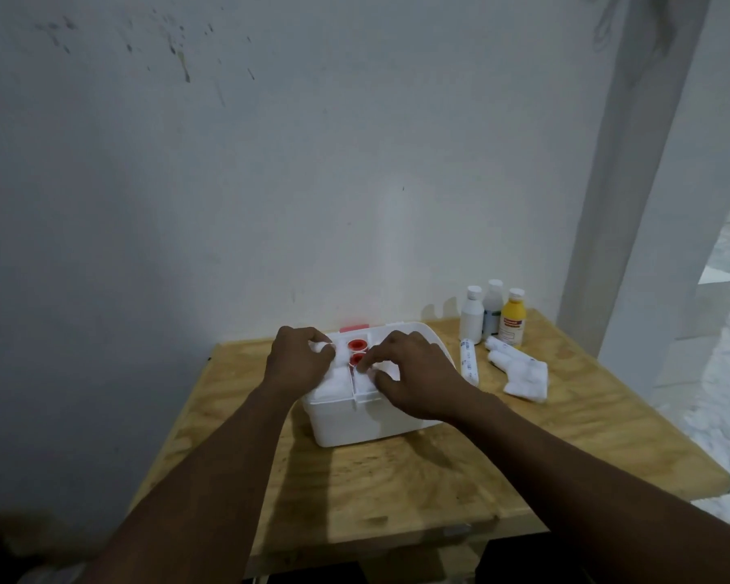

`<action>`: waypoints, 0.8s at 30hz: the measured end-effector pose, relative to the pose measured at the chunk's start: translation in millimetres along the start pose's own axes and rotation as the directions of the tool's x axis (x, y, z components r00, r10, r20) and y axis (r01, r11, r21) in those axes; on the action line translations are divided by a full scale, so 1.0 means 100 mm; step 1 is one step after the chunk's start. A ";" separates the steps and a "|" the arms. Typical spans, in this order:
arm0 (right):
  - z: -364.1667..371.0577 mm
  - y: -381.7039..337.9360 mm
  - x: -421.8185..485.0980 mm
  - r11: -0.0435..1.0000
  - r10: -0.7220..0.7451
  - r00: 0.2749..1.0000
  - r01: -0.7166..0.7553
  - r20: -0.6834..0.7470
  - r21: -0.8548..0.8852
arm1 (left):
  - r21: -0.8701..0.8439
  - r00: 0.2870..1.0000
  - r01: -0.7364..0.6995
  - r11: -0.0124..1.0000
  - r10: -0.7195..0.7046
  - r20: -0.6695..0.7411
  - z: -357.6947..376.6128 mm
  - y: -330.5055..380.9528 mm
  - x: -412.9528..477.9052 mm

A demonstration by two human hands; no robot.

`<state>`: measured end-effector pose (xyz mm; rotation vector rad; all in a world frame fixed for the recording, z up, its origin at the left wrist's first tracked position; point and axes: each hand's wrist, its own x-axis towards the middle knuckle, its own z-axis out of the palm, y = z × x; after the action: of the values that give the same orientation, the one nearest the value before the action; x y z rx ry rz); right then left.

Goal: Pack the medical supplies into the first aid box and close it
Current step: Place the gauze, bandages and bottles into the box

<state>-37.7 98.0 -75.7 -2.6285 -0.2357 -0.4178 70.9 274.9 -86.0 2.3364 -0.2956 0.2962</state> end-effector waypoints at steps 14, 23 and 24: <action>-0.22 0.47 0.00 0.920 0.357 0.814 -0.391 -0.459 0.021 | -0.019 1.000 0.023 1.000 -0.024 -0.018 0.09 0.02 0.00; -0.23 1.20 -0.47 0.552 0.763 0.595 -0.803 -0.253 -0.223 | -0.053 0.998 0.058 0.997 -0.058 0.003 0.18 0.10 0.02; -0.20 1.22 -0.49 0.560 0.748 0.605 -0.796 -0.273 -0.229 | -0.053 0.998 0.061 0.997 -0.061 0.004 0.17 0.10 0.02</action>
<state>-59.9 -23.1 -126.4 -2.6535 1.1298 -0.3361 71.8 255.4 -90.7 2.2893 -0.2299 0.2532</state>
